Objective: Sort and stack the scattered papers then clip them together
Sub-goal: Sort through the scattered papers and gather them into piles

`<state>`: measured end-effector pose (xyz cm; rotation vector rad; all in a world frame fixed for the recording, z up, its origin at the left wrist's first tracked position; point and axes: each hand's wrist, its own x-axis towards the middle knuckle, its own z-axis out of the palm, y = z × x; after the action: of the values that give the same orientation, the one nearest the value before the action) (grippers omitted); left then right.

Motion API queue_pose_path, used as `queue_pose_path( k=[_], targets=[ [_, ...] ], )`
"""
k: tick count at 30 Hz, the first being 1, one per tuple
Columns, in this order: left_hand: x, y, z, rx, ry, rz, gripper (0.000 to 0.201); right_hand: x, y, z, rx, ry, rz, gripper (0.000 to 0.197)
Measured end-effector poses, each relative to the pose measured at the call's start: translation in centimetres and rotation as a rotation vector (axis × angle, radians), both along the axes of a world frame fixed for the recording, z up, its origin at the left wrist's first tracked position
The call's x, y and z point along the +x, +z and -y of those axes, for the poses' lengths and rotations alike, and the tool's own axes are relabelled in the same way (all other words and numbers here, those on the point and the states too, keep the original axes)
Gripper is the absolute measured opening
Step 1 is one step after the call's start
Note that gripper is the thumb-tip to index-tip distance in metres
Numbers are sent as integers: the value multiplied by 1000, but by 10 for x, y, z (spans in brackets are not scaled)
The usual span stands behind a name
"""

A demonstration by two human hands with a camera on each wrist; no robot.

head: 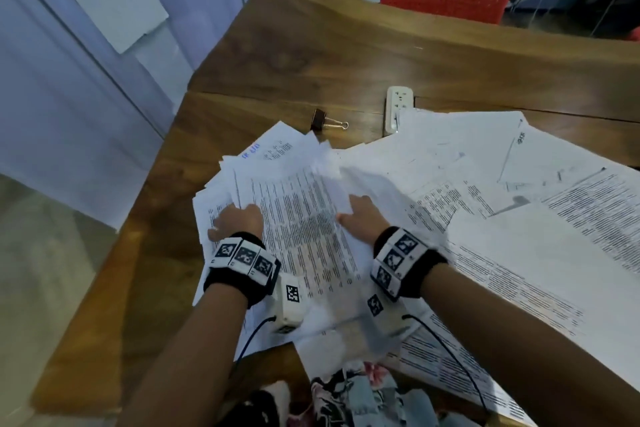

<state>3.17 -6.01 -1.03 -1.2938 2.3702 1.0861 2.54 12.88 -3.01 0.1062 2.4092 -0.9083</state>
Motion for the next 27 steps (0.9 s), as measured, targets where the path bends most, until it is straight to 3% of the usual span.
queue_pose_path(
  k=[2, 4, 9, 12, 14, 18, 20, 21, 27],
  targets=[
    [7, -10, 4, -5, -68, 121, 53, 11, -2, 16, 63, 50, -24, 55],
    [11, -14, 1, 35, -104, 135, 60, 22, 3, 30, 25, 55, -59, 58],
    [10, -26, -2, -106, -265, 189, 56, 51, 21, 58, 135, 407, -523, 44],
    [15, -28, -2, -176, -300, 200, 61, 66, 22, 67, 101, 557, -644, 40],
    [16, -22, -2, -151, -277, 190, 56, 63, 20, 66, 47, 405, -601, 32],
    [16, -17, 4, -44, -174, 95, 63, 36, 12, 40, 31, -72, -244, 29],
    [19, -19, 5, -47, -191, 76, 65, 29, 1, 32, -37, -203, -120, 14],
    [19, -20, 5, -37, -192, 68, 65, 28, -3, 34, -67, -227, -98, 9],
    [20, -29, 11, -51, -206, 26, 68, 38, -7, 57, -192, -202, -60, 43]
  ],
)
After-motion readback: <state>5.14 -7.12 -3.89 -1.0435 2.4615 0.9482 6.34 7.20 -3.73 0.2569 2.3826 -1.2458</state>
